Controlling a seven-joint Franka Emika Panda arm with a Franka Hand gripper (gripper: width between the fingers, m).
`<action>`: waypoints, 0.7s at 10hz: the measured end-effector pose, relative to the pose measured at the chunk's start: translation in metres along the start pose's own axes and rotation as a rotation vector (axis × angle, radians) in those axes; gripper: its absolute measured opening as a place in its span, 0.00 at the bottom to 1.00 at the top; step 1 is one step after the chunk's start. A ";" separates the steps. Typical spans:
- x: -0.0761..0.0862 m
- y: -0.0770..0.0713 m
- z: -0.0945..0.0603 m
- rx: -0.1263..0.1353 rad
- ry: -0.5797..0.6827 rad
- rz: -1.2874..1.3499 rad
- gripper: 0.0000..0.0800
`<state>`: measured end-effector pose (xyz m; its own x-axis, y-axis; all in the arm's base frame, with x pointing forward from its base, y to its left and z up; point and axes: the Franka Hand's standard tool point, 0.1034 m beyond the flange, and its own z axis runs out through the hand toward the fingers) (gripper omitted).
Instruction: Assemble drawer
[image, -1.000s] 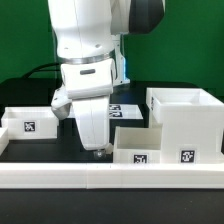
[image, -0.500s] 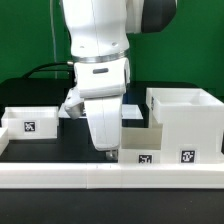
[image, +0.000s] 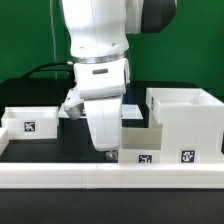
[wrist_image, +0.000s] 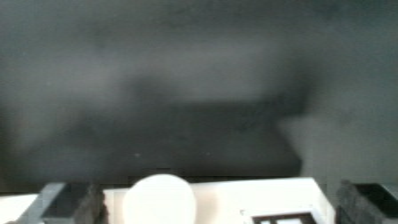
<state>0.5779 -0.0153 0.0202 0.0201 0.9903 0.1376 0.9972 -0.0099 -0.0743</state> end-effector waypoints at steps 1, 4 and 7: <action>0.001 0.007 -0.002 -0.008 -0.020 -0.025 0.81; 0.014 0.010 -0.004 -0.015 -0.020 0.036 0.81; 0.013 0.010 -0.003 -0.014 -0.019 0.038 0.81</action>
Offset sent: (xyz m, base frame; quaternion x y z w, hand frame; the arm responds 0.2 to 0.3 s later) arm -0.0011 0.0255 0.0066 0.0073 0.0068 0.0838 0.9964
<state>0.5882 -0.0025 0.0239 0.0563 0.9917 0.1160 0.9967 -0.0490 -0.0650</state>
